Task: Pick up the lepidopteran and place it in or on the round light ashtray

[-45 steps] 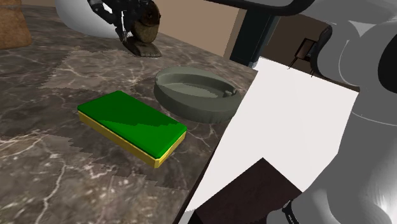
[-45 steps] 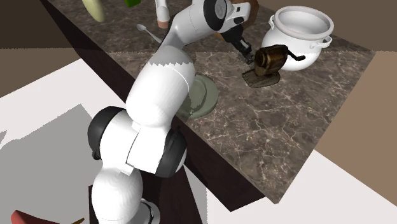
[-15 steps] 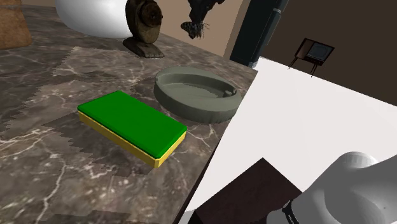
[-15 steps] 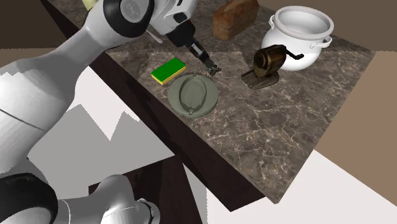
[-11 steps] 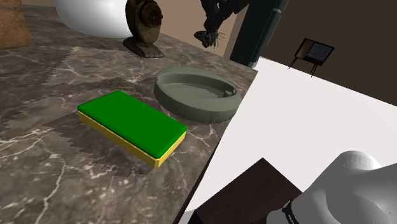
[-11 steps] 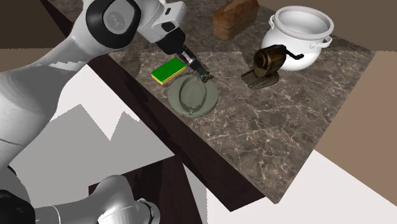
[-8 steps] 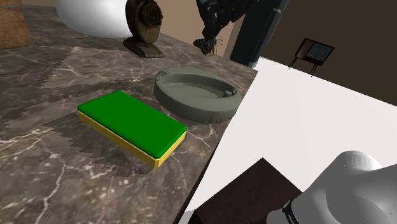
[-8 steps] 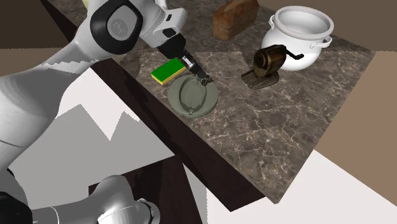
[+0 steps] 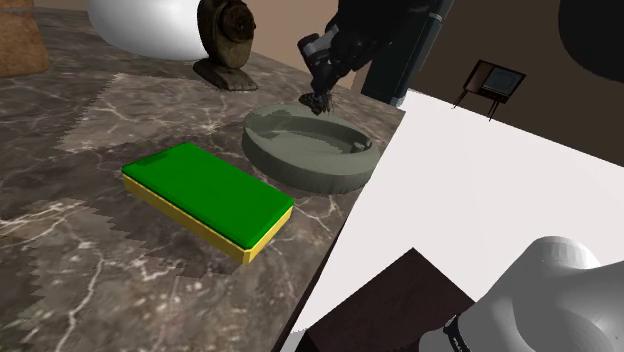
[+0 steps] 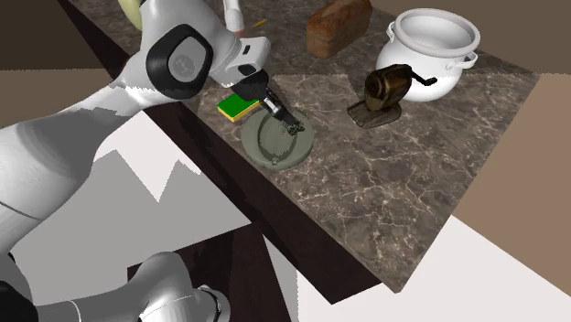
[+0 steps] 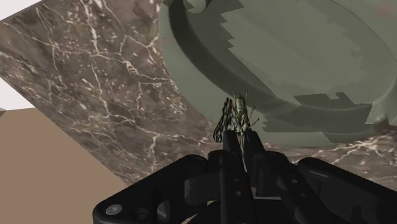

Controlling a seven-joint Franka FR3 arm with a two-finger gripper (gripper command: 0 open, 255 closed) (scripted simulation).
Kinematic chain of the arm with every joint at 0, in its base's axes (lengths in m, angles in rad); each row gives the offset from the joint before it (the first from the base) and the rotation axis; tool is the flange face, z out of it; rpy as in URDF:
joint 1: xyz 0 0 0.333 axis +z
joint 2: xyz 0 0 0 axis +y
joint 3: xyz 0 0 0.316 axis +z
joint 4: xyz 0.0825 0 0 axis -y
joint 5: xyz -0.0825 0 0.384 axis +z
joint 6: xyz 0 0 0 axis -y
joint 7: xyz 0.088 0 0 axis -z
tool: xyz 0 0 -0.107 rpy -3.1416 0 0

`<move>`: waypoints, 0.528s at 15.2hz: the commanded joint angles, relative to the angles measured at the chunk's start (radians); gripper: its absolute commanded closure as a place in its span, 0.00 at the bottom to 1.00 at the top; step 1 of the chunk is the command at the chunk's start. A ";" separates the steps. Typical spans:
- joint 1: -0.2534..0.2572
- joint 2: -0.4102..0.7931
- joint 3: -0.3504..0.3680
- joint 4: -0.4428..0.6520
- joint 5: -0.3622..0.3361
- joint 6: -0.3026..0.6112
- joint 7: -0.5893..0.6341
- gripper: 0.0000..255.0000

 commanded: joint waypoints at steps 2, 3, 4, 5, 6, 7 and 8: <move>0.006 -0.011 0.003 -0.046 0.002 0.032 0.015 1.00; 0.008 -0.014 0.004 -0.061 0.002 0.044 0.020 1.00; 0.008 -0.015 0.005 -0.067 0.002 0.048 0.022 1.00; 0.008 -0.015 0.005 -0.067 0.002 0.048 0.022 1.00; 0.008 -0.015 0.005 -0.066 0.002 0.048 0.022 1.00; 0.009 -0.015 0.005 -0.066 0.002 0.048 0.022 1.00; 0.009 -0.015 0.005 -0.066 0.002 0.048 0.022 1.00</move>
